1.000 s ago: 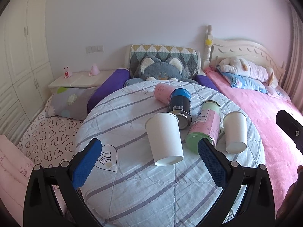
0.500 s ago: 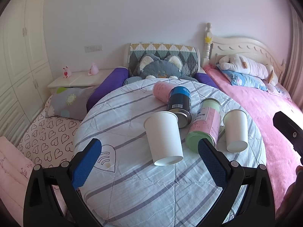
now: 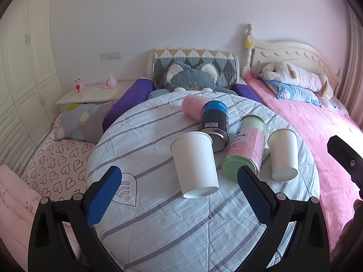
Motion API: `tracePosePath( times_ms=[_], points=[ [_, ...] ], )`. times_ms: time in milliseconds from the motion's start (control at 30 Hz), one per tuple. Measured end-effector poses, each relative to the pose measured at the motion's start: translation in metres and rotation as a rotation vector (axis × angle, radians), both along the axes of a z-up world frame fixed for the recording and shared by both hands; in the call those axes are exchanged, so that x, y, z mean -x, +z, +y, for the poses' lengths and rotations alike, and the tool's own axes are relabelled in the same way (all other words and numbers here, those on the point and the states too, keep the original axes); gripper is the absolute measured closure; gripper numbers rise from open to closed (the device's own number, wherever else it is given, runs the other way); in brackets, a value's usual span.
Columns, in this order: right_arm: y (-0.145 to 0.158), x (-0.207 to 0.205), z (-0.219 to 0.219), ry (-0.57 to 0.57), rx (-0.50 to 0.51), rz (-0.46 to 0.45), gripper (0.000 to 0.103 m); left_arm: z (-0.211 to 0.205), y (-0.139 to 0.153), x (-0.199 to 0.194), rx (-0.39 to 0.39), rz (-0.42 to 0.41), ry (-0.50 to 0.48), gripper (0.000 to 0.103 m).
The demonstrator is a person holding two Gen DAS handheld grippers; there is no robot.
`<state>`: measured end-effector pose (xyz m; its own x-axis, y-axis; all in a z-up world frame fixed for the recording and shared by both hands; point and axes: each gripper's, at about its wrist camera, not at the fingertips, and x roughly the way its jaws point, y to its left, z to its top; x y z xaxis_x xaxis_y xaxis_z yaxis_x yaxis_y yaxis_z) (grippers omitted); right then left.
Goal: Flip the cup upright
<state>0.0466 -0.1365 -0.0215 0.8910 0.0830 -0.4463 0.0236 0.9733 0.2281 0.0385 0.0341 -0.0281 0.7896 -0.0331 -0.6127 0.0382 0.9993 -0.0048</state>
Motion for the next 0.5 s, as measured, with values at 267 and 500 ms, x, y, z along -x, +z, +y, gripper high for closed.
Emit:
tracePosePath(
  times_ms=[267,500],
  points=[
    [-0.0016,-0.0010,-0.0027,-0.002,-0.010,0.018,0.000,-0.0004,-0.0003,-0.0001,-0.004,0.017,-0.006,0.000],
    [-0.0019,-0.0007,-0.0028,-0.002,-0.014,0.021,0.000,-0.0005,0.0007,-0.0010,-0.005,0.020,-0.008,0.000]
  ],
)
